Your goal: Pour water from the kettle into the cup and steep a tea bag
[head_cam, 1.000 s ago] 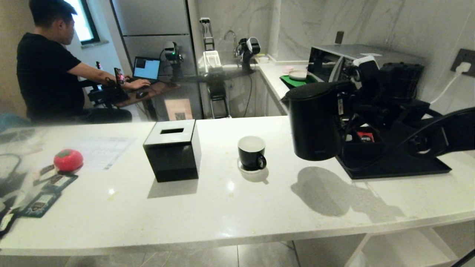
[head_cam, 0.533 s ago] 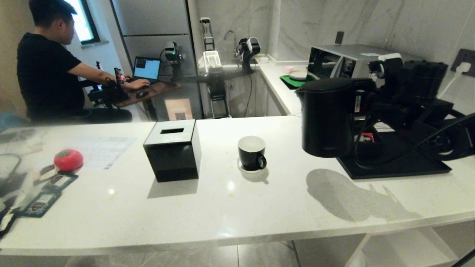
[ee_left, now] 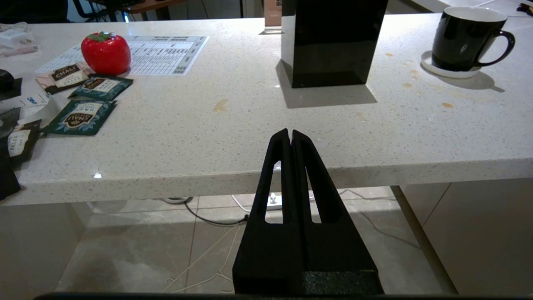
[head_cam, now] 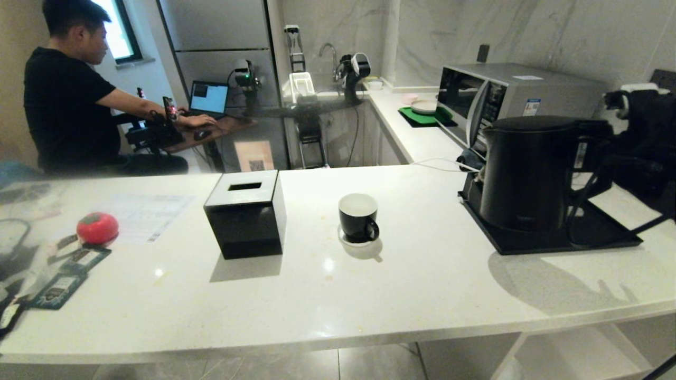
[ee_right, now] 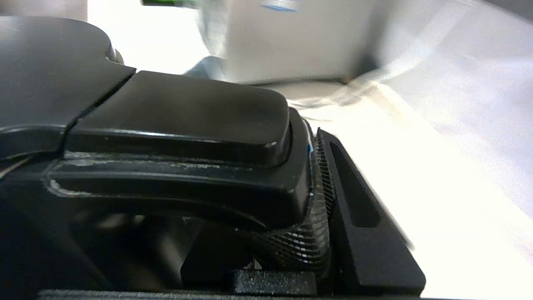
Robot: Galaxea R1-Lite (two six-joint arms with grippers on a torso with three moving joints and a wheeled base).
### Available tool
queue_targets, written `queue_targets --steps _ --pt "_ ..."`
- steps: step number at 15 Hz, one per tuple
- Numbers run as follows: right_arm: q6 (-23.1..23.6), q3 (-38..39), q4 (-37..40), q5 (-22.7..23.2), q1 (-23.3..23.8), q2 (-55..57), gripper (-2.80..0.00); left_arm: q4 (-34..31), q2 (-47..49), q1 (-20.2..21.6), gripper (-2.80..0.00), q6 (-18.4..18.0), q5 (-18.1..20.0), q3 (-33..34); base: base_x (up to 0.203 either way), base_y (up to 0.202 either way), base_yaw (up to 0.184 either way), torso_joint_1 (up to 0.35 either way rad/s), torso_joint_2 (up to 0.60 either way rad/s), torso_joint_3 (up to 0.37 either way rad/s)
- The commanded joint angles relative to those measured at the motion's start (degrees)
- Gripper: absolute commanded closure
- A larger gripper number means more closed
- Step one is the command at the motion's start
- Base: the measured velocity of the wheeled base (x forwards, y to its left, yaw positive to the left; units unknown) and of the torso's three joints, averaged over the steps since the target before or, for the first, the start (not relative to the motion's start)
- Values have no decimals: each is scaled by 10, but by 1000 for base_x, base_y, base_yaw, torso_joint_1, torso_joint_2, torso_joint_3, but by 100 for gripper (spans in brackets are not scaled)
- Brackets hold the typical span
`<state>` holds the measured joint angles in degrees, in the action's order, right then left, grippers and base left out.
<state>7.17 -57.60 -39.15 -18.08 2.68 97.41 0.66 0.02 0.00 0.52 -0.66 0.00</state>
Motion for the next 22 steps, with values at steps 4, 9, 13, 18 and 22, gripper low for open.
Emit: queue_targets --steps 4,9,13,18,22 --pt "0 71 0 1 111 -61 0 0 0 0 0 1 0 0 0 0 0 0 0 0" --pt "-18 88 -7 -1 170 -66 0 0 0 0 0 0 0 0 0 0 0 0 0 0" --pt "-20 86 -10 -1 207 -52 0 0 0 0 0 0 0 0 0 0 0 0 0 0" --pt "-22 83 -54 -1 246 -9 0 0 0 0 0 0 0 0 0 0 0 0 0 0" --pt "-25 79 -113 0 263 47 0 0 0 0 0 1 0 0 0 0 0 0 0 0"
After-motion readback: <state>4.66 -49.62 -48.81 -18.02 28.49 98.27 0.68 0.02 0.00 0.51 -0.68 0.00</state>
